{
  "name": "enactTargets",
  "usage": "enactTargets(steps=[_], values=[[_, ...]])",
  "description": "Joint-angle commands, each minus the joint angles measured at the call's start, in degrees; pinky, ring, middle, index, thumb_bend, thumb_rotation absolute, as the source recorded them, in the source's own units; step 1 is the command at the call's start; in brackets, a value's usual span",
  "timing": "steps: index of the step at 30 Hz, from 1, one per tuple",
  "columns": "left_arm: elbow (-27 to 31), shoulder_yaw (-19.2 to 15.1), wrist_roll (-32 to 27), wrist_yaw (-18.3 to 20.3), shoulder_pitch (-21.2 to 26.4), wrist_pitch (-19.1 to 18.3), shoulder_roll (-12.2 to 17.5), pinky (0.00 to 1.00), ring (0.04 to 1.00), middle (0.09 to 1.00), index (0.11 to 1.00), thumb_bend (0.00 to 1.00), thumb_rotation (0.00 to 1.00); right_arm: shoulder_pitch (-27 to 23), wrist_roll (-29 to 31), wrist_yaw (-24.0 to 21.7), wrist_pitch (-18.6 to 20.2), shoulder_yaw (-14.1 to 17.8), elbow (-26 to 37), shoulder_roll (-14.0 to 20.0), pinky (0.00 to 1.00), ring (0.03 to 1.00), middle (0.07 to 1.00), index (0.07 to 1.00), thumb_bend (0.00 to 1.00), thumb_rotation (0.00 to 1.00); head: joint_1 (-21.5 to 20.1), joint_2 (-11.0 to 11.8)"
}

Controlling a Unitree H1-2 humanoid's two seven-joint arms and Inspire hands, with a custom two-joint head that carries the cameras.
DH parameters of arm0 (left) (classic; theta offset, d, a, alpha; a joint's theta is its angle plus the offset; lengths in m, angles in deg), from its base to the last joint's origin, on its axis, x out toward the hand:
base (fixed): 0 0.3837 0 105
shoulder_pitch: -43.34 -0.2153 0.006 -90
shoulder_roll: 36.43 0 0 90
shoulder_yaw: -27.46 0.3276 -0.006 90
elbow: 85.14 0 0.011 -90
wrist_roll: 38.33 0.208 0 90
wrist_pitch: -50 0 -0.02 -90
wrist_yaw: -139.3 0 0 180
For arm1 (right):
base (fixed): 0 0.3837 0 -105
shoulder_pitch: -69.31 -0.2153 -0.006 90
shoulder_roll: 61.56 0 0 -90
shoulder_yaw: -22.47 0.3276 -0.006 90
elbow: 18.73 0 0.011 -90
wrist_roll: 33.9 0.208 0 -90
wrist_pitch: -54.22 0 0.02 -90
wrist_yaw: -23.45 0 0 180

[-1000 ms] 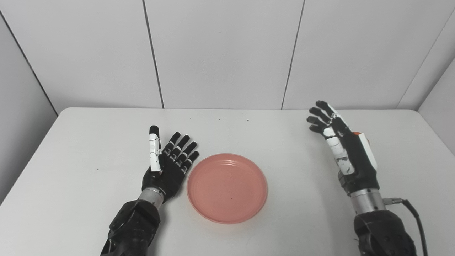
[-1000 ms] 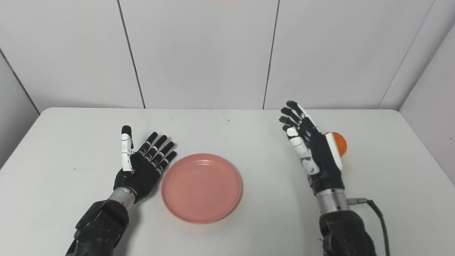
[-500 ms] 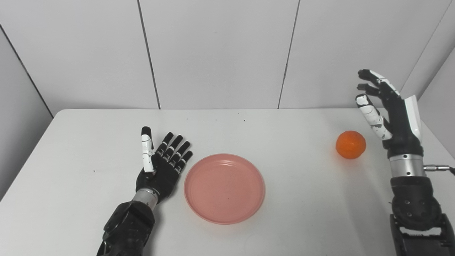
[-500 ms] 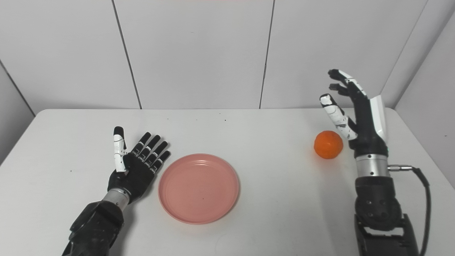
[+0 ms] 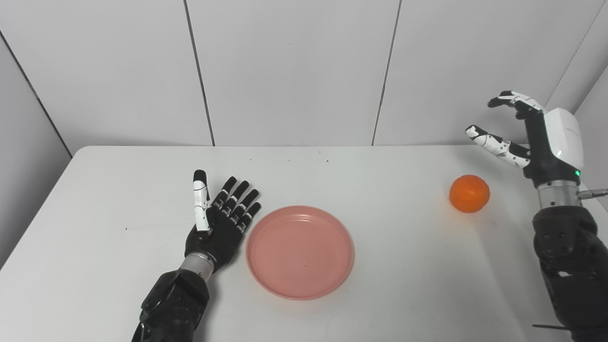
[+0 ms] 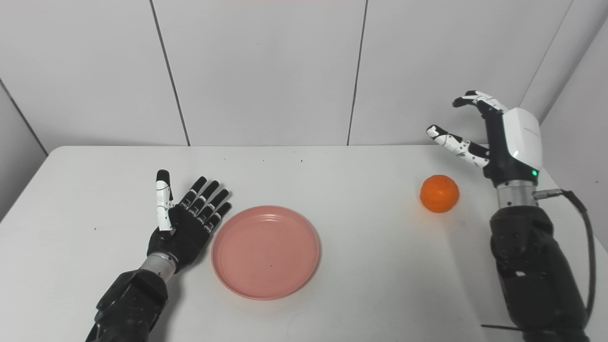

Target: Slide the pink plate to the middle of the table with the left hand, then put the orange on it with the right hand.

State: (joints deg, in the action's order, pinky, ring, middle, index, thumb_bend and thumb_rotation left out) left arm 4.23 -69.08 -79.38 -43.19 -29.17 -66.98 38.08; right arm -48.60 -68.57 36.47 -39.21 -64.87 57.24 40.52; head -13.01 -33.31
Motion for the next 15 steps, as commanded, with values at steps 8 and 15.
enactTargets(steps=[8, 15], values=[[1.1, 0.1, -0.4, 0.3, 0.9, 0.1, 0.1, 1.0, 0.964, 0.989, 1.0, 0.77, 0.87, -7.1, -6.7, 5.3, -1.3, -6.0, -8.8, 3.3, 0.85, 0.778, 0.775, 0.724, 0.77, 0.85, -0.6, -0.1], [1.2, 0.3, -0.2, -0.3, 0.9, 0.1, 0.1, 0.99, 0.953, 0.976, 1.0, 0.77, 0.87, -7.1, -5.2, 4.7, -0.5, -7.2, -12.4, 2.7, 0.8, 0.777, 0.789, 0.736, 0.77, 0.82, -0.5, 0.0]])
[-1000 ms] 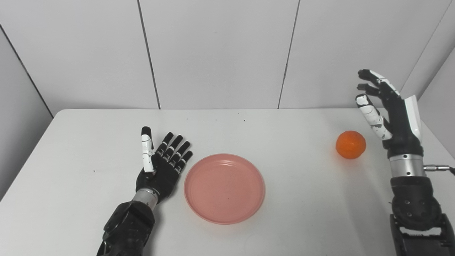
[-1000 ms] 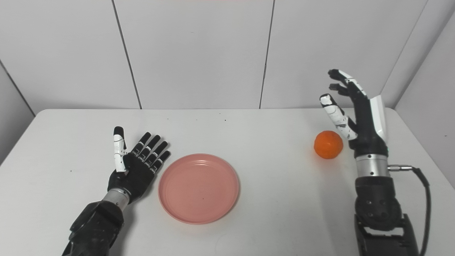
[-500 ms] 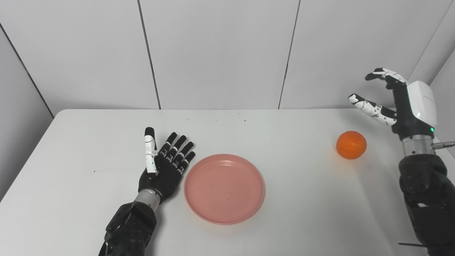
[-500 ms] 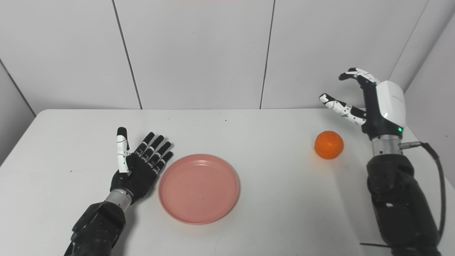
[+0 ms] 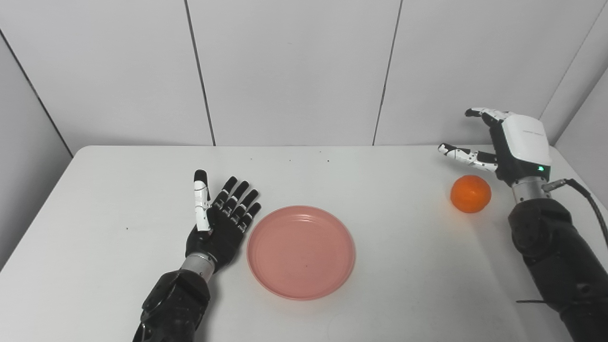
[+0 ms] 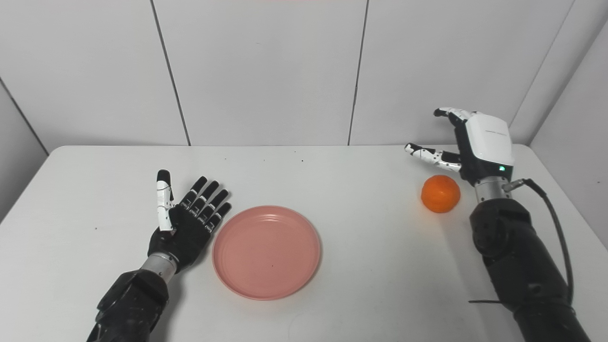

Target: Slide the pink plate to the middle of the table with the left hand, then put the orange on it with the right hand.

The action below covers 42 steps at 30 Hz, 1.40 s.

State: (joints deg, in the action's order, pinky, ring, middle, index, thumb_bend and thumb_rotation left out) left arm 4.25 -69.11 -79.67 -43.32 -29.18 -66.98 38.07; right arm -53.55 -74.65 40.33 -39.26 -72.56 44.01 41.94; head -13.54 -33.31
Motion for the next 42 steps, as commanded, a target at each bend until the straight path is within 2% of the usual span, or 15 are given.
enactTargets(steps=[1, 6, 11, 17, 22, 28, 35, 42], values=[[1.1, 0.3, 0.0, 0.0, 0.9, 0.1, 0.2, 1.0, 0.956, 0.982, 1.0, 0.77, 0.88, -2.1, 1.1, 0.4, -0.2, 0.4, 0.6, 1.3, 0.75, 0.775, 0.796, 0.738, 0.76, 0.83, 0.1, 0.0], [1.2, 0.4, 0.0, -0.2, 0.8, 0.1, 0.3, 0.99, 0.953, 0.981, 1.0, 0.76, 0.88, -1.5, 1.2, 0.1, 0.6, -0.1, -0.8, 1.4, 0.7, 0.759, 0.792, 0.737, 0.76, 0.83, 0.1, -0.3], [1.6, 0.6, -0.3, -0.9, 0.7, 0.1, 0.6, 0.99, 0.952, 0.978, 1.0, 0.76, 0.88, -0.8, 0.9, -5.3, 4.9, -0.9, 1.0, 2.2, 0.68, 0.751, 0.779, 0.765, 0.77, 0.83, -0.2, -0.4], [1.5, 0.8, -1.0, -1.5, 0.8, 0.1, 0.8, 0.99, 0.952, 0.972, 1.0, 0.76, 0.87, -0.1, 0.8, -7.9, 7.3, -1.0, 2.3, 2.7, 0.62, 0.695, 0.746, 0.775, 0.78, 0.81, -0.3, -0.3], [1.3, 1.2, -0.7, -0.8, 0.8, 0.1, 1.1, 0.99, 0.955, 0.978, 1.0, 0.76, 0.88, 1.6, 2.2, -12.8, 10.6, -0.7, 6.5, 2.8, 0.58, 0.705, 0.767, 0.787, 0.78, 0.82, -0.2, -0.1], [1.0, 1.3, -1.0, -0.5, 0.8, 0.1, 1.4, 0.99, 0.955, 0.979, 1.0, 0.76, 0.88, 3.0, 2.5, -15.9, 13.3, -0.8, 9.9, 2.8, 0.57, 0.698, 0.773, 0.777, 0.78, 0.8, -0.2, -0.1], [0.8, 1.4, -1.5, -1.0, 0.9, 0.1, 1.6, 0.98, 0.951, 0.974, 1.0, 0.75, 0.88, 3.8, 3.2, -16.5, 13.7, -0.8, 10.2, 2.4, 0.54, 0.672, 0.757, 0.773, 0.78, 0.79, -0.8, 0.3], [-2.1, 0.2, -1.4, 1.8, 1.4, 0.3, 1.7, 1.0, 0.98, 0.995, 1.0, 0.75, 0.89, 3.4, 3.4, -14.2, 12.2, -1.5, 6.9, 0.9, 0.55, 0.677, 0.756, 0.779, 0.78, 0.79, -4.3, 3.7]])
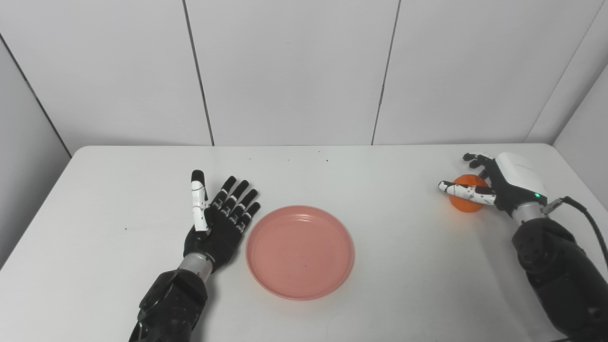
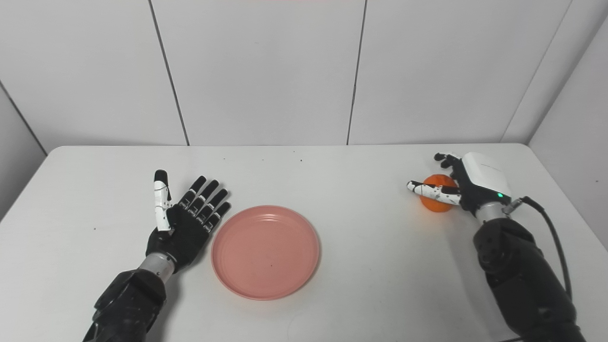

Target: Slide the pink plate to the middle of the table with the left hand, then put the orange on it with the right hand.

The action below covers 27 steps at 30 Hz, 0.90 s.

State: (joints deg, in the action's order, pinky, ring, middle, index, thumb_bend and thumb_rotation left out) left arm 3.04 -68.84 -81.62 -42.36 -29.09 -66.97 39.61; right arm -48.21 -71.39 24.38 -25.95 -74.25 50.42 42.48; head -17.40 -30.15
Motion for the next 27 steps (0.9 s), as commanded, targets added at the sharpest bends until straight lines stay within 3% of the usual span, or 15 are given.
enactTargets(steps=[1, 13, 27], values=[[-1.7, -0.3, 1.1, 1.6, 1.5, 0.6, 0.2, 1.0, 0.985, 0.998, 1.0, 0.75, 0.89, -2.0, 0.2, 2.2, -1.3, 0.0, -0.2, 0.1, 0.56, 0.688, 0.76, 0.783, 0.77, 0.79, -1.1, 1.3], [-6.2, -3.1, 2.3, 5.8, 2.5, 1.0, -0.5, 1.0, 0.998, 1.0, 1.0, 0.77, 0.85, -3.5, 0.1, 8.8, -4.0, -2.1, -7.5, -1.6, 0.53, 0.655, 0.74, 0.786, 0.76, 0.77, -3.6, 3.8], [-7.1, -4.5, 2.8, 8.2, 2.8, 0.3, -0.8, 1.0, 1.0, 1.0, 1.0, 0.77, 0.85, -4.6, 2.0, 10.6, -5.5, -3.3, -11.8, -1.5, 0.49, 0.624, 0.72, 0.783, 0.74, 0.73, -3.2, 3.4]])
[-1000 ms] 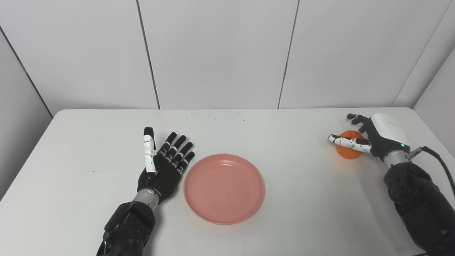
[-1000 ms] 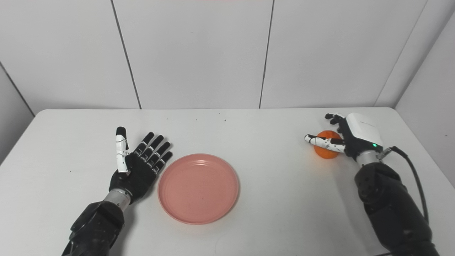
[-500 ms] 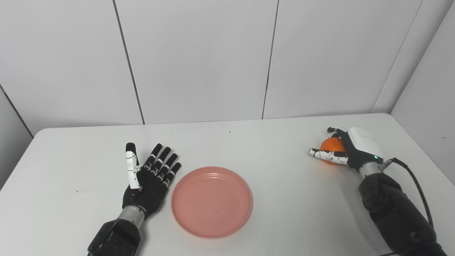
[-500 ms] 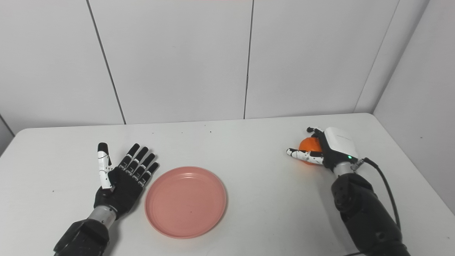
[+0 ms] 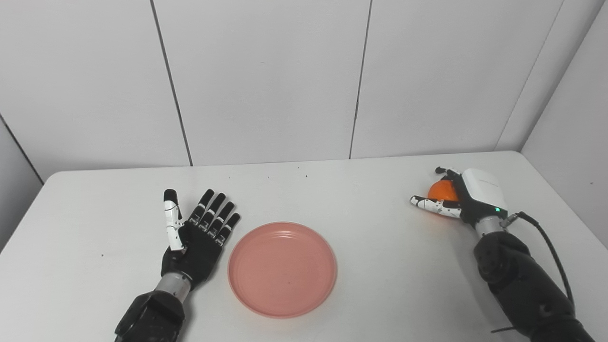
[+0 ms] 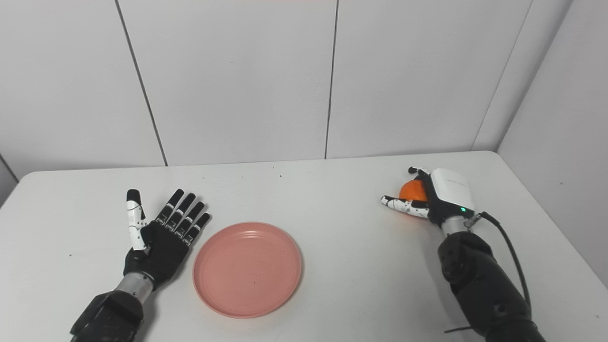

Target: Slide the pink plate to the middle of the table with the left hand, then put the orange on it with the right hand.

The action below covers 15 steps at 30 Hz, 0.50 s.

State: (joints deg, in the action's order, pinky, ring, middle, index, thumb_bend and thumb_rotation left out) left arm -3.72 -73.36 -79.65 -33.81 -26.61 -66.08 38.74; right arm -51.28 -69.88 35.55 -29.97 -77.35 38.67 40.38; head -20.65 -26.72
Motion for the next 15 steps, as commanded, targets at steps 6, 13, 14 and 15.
enactTargets(steps=[6, 13, 14, 15], values=[[0.5, 0.4, 0.6, -1.6, 0.2, -0.7, 0.1, 1.0, 1.0, 1.0, 1.0, 0.77, 0.85, -1.8, 0.3, 0.8, -1.5, -0.4, -1.2, 0.5, 0.49, 0.607, 0.696, 0.742, 0.72, 0.61, 0.3, -0.1], [0.8, 0.6, 0.3, -2.0, 0.2, -0.8, 0.2, 1.0, 1.0, 1.0, 1.0, 0.77, 0.86, -2.4, 0.6, 4.5, -4.5, -1.0, -4.4, 0.2, 0.18, 0.233, 0.315, 0.348, 0.55, 0.33, 0.5, -0.4], [0.9, 0.7, 0.4, -2.1, 0.1, -0.8, 0.2, 1.0, 1.0, 1.0, 1.0, 0.77, 0.86, -2.5, 0.7, 4.9, -4.9, -1.1, -4.8, 0.2, 0.16, 0.214, 0.293, 0.323, 0.54, 0.32, 0.5, -0.4], [0.9, 0.7, 0.4, -2.2, 0.1, -0.7, 0.2, 1.0, 1.0, 1.0, 1.0, 0.76, 0.87, -2.6, 0.7, 5.0, -5.2, -1.3, -5.0, 0.2, 0.15, 0.208, 0.286, 0.317, 0.54, 0.32, 0.5, -0.4]])
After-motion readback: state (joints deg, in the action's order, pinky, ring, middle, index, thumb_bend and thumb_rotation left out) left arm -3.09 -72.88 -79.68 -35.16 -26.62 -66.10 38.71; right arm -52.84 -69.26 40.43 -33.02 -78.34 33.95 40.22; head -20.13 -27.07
